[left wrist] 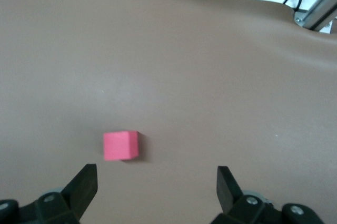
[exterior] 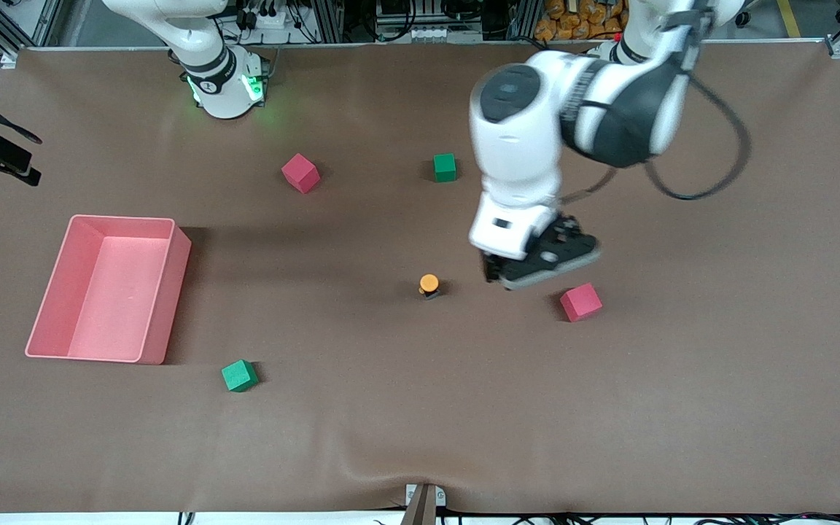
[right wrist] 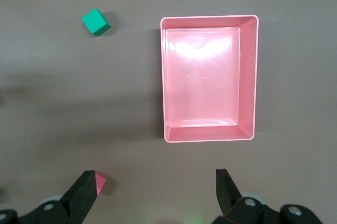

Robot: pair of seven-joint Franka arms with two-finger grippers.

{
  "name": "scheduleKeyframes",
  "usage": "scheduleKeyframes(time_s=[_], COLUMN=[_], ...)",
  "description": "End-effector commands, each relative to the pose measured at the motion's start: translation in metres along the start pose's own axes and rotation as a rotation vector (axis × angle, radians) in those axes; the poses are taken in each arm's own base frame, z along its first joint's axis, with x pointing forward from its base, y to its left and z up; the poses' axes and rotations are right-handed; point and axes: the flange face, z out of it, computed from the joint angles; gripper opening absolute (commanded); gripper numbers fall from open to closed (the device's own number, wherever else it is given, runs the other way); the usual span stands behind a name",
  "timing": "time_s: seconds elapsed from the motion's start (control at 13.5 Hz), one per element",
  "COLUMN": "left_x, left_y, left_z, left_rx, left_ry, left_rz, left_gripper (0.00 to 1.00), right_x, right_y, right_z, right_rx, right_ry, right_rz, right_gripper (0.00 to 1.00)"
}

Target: Place and upright button with both arms

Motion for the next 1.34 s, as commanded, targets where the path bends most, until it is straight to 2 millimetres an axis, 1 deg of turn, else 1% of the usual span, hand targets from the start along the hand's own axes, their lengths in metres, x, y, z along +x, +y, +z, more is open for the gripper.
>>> scheduleKeyframes(time_s=[0.0,0.15,0.37,0.52,0.67,0.82,0.89,0.96,1.04,1.11,1.26], left_x=[0.026,0.049,0.078,0.088,0.098,0.099,0.094,0.087,0.082,0.075,0.049], left_y=[-0.049,-0.085,-0.133,-0.163,-0.202,-0.233,-0.243,-0.252,-0.269,-0.277,-0.29], left_z=[-0.027,-0.016,-0.015,-0.02,-0.025,-0.035,-0.04,-0.051,-0.058,-0.065,-0.081], left_rx=[-0.046,-0.081,-0.14,-0.161,-0.234,-0.236,-0.224,-0.211,-0.199,-0.199,-0.191], left_ry=[-0.021,-0.096,-0.121,-0.138,-0.208,-0.233,-0.262,-0.287,-0.306,-0.306,-0.301], left_rz=[0.062,0.037,0.057,0.09,0.041,0.097,0.109,0.112,0.105,0.147,0.17], left_gripper=[1.0,1.0,1.0,1.0,1.0,1.0,1.0,1.0,1.0,1.0,1.0], right_x=[0.001,0.001,0.001,0.001,0.001,0.001,0.001,0.001,0.001,0.001,0.001], right_y=[-0.002,-0.004,-0.005,-0.004,-0.004,-0.004,-0.004,-0.004,-0.004,-0.004,-0.006], right_z=[-0.004,-0.004,-0.004,-0.004,-0.004,-0.004,-0.004,-0.005,-0.004,-0.004,-0.005], right_rx=[-0.016,-0.018,-0.018,-0.016,-0.018,-0.018,-0.018,-0.018,-0.018,-0.018,-0.019], right_ry=[0.008,0.008,0.008,0.008,0.008,0.008,0.008,0.01,0.008,0.008,0.011], right_rz=[0.009,0.005,0.003,0.004,0.003,0.005,0.003,0.005,0.003,0.003,0.0], right_gripper=[1.0,1.0,1.0,1.0,1.0,1.0,1.0,1.0,1.0,1.0,1.0])
